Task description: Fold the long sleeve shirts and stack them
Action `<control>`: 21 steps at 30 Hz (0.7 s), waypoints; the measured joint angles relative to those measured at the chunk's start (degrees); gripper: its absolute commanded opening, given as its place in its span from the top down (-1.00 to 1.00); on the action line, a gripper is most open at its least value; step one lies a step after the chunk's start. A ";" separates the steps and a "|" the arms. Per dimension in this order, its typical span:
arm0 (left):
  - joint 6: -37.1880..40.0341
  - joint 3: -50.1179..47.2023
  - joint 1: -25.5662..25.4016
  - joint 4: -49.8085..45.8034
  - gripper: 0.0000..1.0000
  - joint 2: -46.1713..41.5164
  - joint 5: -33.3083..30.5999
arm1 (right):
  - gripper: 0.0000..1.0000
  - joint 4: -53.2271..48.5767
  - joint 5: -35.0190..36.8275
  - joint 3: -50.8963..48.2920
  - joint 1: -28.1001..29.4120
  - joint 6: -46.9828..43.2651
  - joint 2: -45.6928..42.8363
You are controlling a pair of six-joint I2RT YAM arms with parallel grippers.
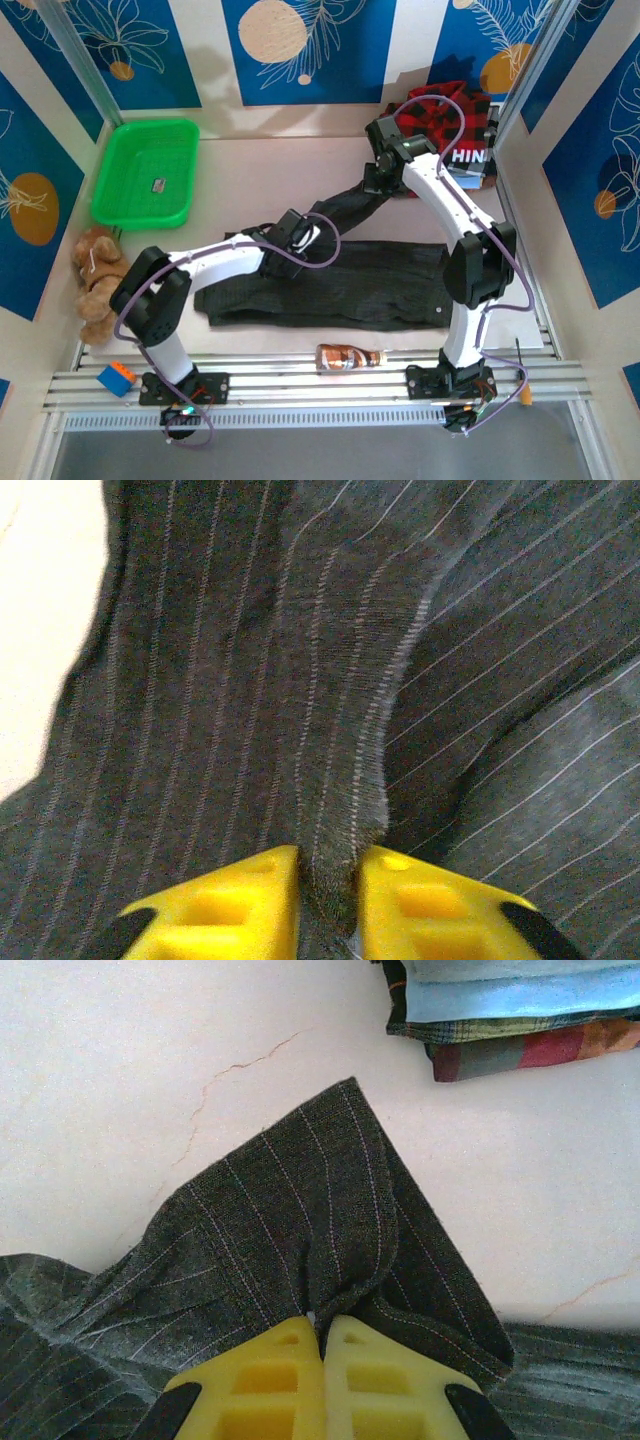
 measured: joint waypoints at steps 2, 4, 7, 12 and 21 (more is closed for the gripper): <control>1.36 -1.68 0.13 -0.11 0.60 -1.31 -1.20 | 1.00 0.00 -0.24 -0.83 -0.44 0.00 -1.29; 2.86 -3.48 0.26 -0.37 0.60 -3.65 -1.97 | 1.00 -0.11 -0.44 -2.14 -1.25 0.00 -2.75; 4.57 -5.60 0.26 -0.48 0.61 -7.82 -2.12 | 1.00 -0.07 -0.63 -4.79 -2.60 0.00 -4.66; 6.43 -8.11 0.26 -0.42 0.60 -12.63 -1.77 | 1.00 0.87 -1.11 -12.37 -4.26 0.42 -8.13; 5.86 -12.11 0.72 -0.44 0.34 -13.75 -1.03 | 1.00 3.02 -2.21 -22.80 -5.99 1.99 -11.15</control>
